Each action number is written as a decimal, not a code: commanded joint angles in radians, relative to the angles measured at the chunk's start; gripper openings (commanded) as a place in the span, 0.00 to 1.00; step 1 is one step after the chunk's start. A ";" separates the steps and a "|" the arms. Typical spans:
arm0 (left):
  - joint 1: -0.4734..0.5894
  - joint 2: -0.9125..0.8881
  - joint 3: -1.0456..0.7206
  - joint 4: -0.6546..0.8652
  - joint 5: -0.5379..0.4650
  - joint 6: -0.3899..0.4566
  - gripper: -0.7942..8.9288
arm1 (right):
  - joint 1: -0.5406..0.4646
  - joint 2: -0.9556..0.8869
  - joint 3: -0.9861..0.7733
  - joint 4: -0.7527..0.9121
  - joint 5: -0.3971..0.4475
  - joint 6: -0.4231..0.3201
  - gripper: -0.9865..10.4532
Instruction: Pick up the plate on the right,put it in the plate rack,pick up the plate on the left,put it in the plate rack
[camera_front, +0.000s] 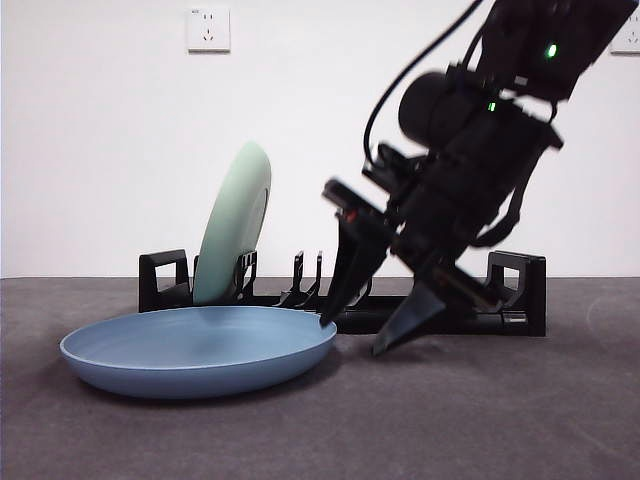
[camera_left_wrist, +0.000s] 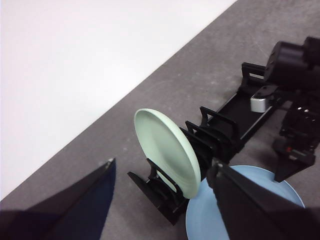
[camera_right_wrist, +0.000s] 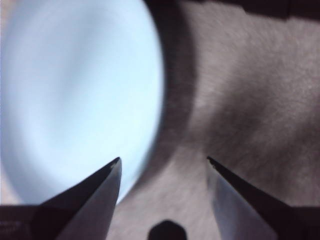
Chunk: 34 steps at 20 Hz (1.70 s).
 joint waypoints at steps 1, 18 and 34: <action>-0.013 -0.002 0.000 -0.002 -0.003 0.010 0.41 | 0.003 0.035 0.002 0.035 -0.022 0.028 0.33; -0.076 0.072 0.000 -0.101 0.146 0.010 0.40 | 0.014 -0.026 0.002 -0.126 -0.004 0.056 0.08; -0.555 0.430 0.000 -0.087 0.053 0.164 0.30 | -0.134 -0.459 0.002 -0.414 0.085 0.009 0.08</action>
